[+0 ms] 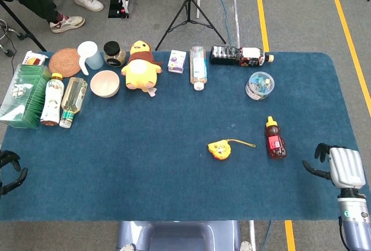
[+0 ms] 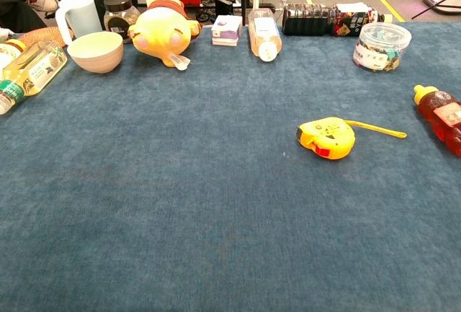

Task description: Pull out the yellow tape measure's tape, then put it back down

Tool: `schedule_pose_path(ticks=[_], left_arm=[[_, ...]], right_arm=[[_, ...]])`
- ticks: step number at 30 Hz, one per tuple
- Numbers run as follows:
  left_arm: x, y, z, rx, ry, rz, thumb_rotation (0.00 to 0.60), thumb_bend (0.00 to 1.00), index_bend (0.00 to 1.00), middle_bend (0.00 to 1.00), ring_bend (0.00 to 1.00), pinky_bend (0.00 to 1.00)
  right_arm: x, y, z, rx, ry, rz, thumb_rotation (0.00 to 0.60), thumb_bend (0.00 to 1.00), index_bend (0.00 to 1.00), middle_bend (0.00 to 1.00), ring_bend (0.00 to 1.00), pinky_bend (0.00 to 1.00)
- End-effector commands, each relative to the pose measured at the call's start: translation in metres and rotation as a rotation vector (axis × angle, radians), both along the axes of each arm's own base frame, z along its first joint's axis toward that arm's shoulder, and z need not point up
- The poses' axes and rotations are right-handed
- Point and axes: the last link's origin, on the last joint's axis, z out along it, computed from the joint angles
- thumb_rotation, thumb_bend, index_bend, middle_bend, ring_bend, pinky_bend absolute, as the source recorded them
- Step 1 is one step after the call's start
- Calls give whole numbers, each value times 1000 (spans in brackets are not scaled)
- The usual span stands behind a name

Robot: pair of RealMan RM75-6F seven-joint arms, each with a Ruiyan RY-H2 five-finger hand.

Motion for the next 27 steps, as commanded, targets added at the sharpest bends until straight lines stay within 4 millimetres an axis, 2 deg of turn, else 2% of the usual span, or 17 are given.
schedule_pose_path(ticks=[1, 13, 27], left_arm=[[1, -4, -2, -4, -10, 8, 572, 311, 644, 453, 314, 383], [18, -2, -4, -28, 4, -5, 574, 311, 643, 452, 314, 353], [23, -5, -4, -33, -12, 5, 569, 311, 643, 453, 314, 351]], right_arm=[[-8, 9, 7, -22, 4, -31, 424, 260, 609, 665, 640, 573], [-17, 22, 11, -28, -21, -41, 424, 261, 602, 656, 613, 568], [-23, 25, 8, -29, -39, -41, 423, 260, 577, 597, 578, 559]])
